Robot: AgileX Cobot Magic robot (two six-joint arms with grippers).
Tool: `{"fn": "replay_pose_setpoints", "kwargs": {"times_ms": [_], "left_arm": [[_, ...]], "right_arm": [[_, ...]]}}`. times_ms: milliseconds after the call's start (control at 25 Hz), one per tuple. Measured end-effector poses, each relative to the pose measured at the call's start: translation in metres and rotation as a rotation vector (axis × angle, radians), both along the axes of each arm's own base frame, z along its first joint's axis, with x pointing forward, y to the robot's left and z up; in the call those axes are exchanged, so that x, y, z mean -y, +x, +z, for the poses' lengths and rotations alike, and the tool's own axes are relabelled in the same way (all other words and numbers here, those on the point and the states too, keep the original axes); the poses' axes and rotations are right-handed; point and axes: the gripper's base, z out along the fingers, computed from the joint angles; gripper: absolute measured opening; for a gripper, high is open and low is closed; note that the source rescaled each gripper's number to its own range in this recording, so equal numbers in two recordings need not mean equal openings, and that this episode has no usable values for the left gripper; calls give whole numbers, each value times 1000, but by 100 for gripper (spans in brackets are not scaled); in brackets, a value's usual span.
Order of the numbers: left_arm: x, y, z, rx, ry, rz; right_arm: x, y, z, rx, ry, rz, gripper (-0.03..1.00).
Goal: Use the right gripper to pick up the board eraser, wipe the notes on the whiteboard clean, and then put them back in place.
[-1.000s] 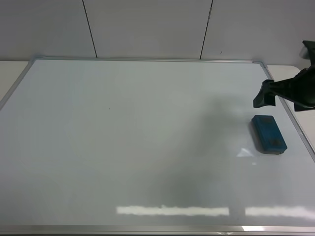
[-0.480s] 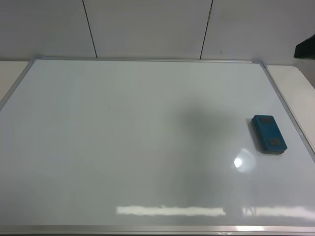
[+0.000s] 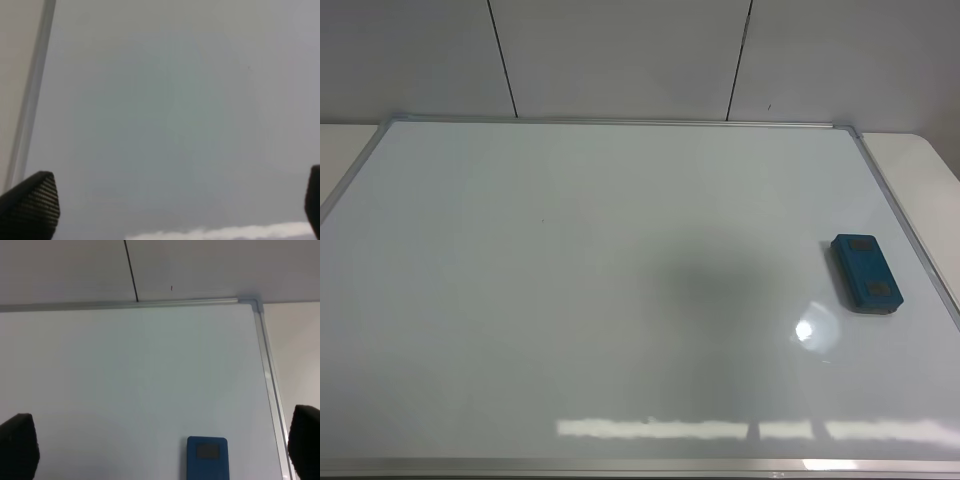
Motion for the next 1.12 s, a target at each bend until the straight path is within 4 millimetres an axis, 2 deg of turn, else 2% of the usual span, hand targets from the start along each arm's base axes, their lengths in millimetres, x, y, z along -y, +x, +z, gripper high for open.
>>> {"fn": "replay_pose_setpoints", "kwargs": {"times_ms": [240, 560, 720, 920, 1120], "left_arm": [[0, 0, 0, 0, 0, 0], [0, 0, 0, 0, 0, 0], [0, 0, 0, 0, 0, 0], [0, 0, 0, 0, 0, 0], [0, 0, 0, 0, 0, 0]], "right_arm": [[-3, -32, -2, -24, -5, 32, 100], [-6, -57, -14, -147, -34, 71, 100], [1, -78, -16, -80, -102, 11, 100], [7, -104, -31, -24, -86, -84, 100], [7, -111, -47, -24, -75, -100, 100]]}}
